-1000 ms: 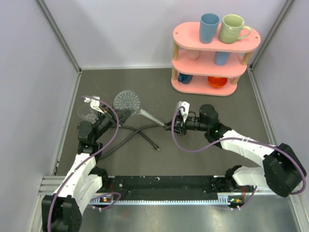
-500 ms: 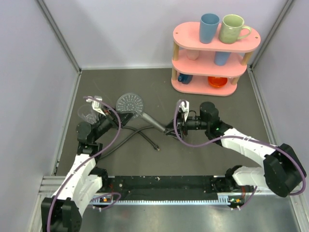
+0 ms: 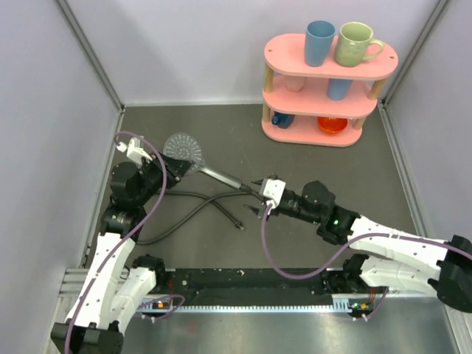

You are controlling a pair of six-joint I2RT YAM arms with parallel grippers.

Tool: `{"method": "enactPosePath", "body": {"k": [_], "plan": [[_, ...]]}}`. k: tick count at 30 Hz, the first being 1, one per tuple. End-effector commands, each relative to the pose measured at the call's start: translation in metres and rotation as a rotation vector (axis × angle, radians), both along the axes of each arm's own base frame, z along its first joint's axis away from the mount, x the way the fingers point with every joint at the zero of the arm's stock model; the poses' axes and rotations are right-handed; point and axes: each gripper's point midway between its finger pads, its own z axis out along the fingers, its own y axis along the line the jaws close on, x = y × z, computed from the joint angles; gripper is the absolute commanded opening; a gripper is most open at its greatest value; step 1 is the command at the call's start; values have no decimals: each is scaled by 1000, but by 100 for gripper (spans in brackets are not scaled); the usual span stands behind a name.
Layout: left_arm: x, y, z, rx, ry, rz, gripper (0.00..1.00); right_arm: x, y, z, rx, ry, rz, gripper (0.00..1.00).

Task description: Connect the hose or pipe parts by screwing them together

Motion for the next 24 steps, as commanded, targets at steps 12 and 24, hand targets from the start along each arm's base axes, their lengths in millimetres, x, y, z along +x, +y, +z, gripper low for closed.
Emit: {"method": "enactPosePath", "body": {"k": [12, 24], "plan": [[-8, 42, 0, -20, 285, 301, 0, 22, 15, -18, -299, -446, -275, 67], [-10, 32, -4, -74, 326, 263, 0, 18, 50, -29, -287, -432, -209, 64]]}}
